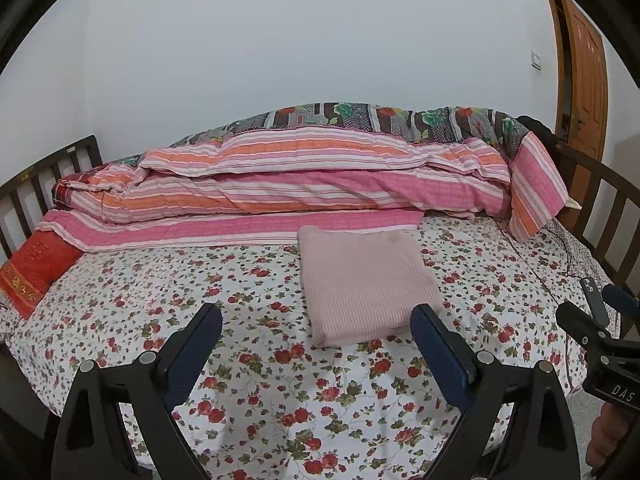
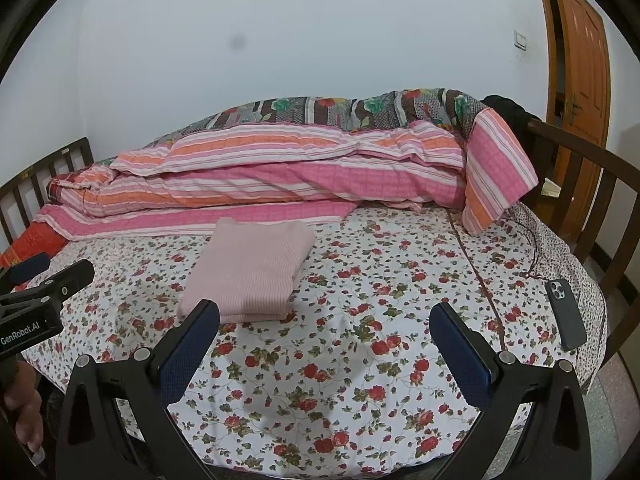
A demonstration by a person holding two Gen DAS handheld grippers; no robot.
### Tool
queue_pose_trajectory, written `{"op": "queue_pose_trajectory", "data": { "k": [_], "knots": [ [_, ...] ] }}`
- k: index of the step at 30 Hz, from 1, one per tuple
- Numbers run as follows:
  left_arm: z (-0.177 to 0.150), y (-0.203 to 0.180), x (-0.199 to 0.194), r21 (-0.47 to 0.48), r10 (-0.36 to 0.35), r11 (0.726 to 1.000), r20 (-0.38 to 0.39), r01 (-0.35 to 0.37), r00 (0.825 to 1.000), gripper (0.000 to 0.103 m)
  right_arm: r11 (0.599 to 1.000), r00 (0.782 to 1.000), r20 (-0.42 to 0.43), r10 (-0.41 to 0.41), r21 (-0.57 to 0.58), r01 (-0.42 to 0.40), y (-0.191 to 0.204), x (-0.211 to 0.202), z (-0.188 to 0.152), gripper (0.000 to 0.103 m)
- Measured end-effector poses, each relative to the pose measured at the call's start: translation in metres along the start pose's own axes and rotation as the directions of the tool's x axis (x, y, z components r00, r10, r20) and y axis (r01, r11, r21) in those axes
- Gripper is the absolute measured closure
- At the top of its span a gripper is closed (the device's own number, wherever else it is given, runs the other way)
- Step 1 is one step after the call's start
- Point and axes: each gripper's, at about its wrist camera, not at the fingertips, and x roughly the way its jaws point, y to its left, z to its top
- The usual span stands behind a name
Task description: Fold small clothes
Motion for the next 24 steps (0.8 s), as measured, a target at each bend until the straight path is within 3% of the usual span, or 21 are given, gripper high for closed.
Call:
{"op": "queue_pose_trajectory", "data": {
  "k": [24],
  "knots": [
    [0.0016,-0.0022,-0.001,-0.001,-0.014,1.0,0.001,0.014,1.0,0.007,1.0,1.0,-0.005,0.001,0.004,-0.001,0.0044,-0.0003,0.001,0.0]
  ]
}}
